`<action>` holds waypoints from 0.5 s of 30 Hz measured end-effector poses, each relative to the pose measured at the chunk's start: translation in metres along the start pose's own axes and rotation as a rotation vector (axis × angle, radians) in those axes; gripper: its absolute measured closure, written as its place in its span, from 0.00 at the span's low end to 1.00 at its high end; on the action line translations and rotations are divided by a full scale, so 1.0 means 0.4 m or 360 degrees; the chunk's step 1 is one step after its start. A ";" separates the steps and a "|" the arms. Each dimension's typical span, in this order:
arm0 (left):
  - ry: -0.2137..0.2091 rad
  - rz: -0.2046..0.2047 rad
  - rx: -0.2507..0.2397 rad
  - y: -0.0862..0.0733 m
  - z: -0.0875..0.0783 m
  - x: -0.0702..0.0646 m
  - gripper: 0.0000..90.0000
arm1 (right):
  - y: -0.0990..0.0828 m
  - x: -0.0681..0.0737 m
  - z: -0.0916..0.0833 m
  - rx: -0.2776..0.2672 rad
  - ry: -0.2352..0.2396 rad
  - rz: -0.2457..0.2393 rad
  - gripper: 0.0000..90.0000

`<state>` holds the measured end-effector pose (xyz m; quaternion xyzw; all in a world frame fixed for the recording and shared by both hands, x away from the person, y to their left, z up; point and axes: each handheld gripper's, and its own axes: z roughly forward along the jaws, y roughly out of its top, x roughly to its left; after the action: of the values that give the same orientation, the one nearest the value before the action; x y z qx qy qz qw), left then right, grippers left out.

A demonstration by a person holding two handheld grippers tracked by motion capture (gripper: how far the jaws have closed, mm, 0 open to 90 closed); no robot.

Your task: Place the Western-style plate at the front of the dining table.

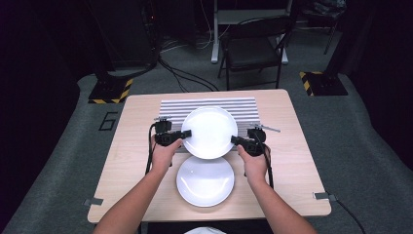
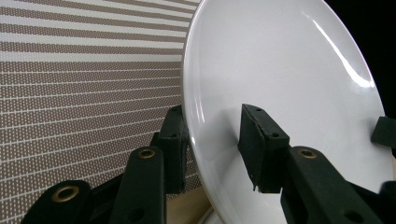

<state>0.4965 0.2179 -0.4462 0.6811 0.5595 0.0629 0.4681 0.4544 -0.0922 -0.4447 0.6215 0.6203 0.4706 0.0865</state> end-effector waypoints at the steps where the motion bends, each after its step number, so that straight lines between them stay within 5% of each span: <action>1: 0.0004 -0.0006 0.0002 0.001 0.001 0.000 0.69 | 0.001 0.000 0.002 -0.0001 -0.0002 0.0003 0.83; 15: 0.0027 0.0007 -0.0001 0.017 0.015 0.002 0.69 | 0.022 -0.001 0.020 0.0006 -0.0036 -0.0008 0.83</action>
<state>0.5052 0.2157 -0.4452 0.6815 0.5619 0.0698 0.4636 0.4663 -0.0905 -0.4431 0.6254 0.6218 0.4620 0.0935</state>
